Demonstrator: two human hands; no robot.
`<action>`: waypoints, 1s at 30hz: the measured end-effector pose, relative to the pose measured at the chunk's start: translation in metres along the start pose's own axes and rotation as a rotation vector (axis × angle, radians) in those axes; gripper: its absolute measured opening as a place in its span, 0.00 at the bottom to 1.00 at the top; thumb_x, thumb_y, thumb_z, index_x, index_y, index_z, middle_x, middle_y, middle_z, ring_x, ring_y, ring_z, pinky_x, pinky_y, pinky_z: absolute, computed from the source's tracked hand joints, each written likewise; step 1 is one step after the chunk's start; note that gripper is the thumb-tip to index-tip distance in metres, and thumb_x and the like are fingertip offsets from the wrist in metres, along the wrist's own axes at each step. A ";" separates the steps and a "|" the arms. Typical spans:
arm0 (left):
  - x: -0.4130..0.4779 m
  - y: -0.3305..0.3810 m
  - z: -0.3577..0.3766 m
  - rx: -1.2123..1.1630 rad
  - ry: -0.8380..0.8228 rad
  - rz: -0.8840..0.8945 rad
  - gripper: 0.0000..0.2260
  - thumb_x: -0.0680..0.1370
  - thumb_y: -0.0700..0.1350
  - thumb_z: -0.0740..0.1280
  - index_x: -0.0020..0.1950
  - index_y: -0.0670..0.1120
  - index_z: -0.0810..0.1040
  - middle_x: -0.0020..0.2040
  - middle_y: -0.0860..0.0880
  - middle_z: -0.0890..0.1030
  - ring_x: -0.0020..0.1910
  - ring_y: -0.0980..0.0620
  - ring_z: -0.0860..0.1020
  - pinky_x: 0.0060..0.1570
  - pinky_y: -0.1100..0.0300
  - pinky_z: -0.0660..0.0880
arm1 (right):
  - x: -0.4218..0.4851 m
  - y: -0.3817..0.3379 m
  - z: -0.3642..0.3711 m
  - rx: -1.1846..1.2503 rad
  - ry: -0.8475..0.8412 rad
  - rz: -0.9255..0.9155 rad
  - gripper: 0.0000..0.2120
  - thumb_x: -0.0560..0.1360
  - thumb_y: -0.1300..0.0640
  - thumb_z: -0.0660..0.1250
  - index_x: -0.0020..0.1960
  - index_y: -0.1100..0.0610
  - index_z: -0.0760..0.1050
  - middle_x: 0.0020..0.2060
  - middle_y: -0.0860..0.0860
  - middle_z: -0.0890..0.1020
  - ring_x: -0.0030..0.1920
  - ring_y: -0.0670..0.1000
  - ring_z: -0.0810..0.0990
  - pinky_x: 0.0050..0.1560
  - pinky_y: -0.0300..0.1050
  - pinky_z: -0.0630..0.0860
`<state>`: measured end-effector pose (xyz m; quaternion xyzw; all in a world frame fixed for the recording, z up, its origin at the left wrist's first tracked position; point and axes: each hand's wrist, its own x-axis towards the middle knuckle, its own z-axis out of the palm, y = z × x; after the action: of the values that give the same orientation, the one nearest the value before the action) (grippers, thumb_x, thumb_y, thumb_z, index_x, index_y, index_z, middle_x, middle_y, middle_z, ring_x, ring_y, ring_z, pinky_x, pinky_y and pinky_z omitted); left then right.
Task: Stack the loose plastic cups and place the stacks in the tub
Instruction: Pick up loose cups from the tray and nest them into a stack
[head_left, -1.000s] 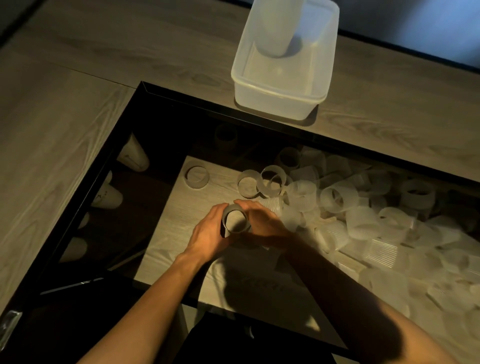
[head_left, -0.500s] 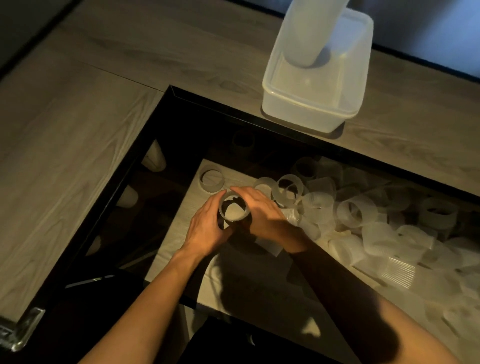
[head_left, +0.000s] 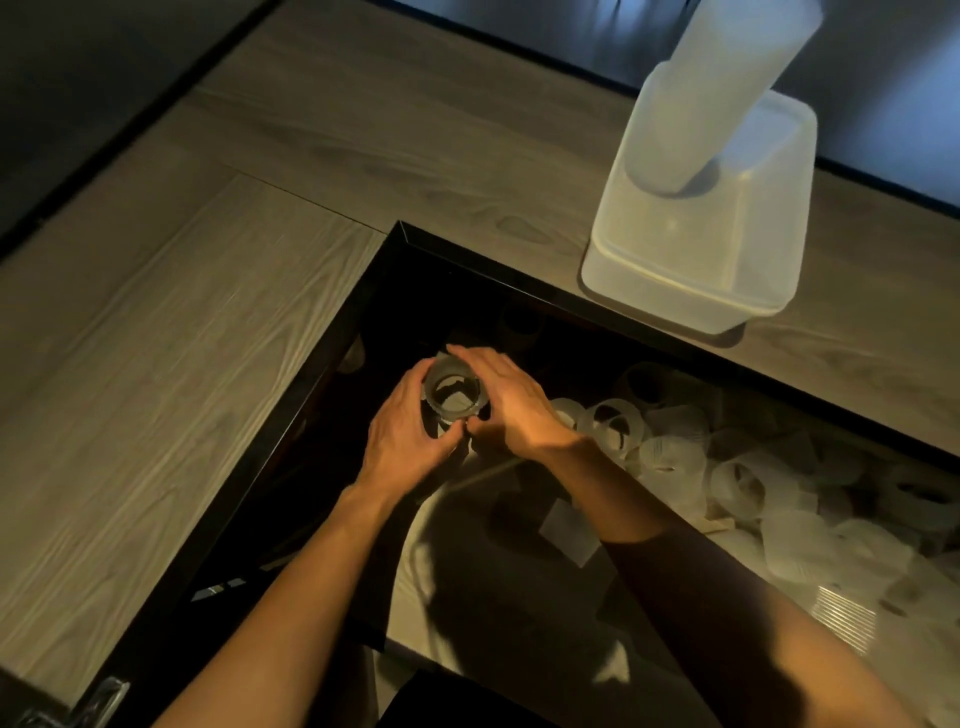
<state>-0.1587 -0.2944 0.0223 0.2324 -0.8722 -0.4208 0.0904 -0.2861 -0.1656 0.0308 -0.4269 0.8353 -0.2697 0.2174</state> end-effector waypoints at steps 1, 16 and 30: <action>0.002 -0.001 -0.001 -0.001 -0.008 -0.006 0.39 0.72 0.56 0.77 0.77 0.52 0.61 0.72 0.52 0.71 0.68 0.59 0.69 0.65 0.60 0.68 | 0.003 0.001 0.000 -0.002 -0.010 0.015 0.46 0.70 0.56 0.78 0.80 0.46 0.55 0.73 0.50 0.66 0.72 0.51 0.66 0.70 0.49 0.67; -0.023 -0.018 0.024 0.027 -0.109 0.033 0.36 0.66 0.47 0.80 0.71 0.50 0.70 0.66 0.52 0.75 0.63 0.56 0.74 0.59 0.62 0.72 | -0.029 0.032 0.029 -0.029 -0.129 -0.008 0.41 0.69 0.51 0.78 0.73 0.42 0.57 0.70 0.48 0.68 0.69 0.51 0.70 0.68 0.55 0.72; -0.047 -0.025 0.041 0.068 -0.337 -0.008 0.37 0.69 0.54 0.78 0.73 0.55 0.65 0.66 0.56 0.74 0.62 0.55 0.76 0.61 0.55 0.75 | -0.062 0.044 0.053 -0.117 -0.223 0.087 0.36 0.71 0.54 0.76 0.74 0.51 0.64 0.70 0.51 0.70 0.71 0.53 0.67 0.75 0.54 0.63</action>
<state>-0.1242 -0.2569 -0.0212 0.1650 -0.8879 -0.4242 -0.0666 -0.2469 -0.1067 -0.0295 -0.4293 0.8380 -0.1617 0.2954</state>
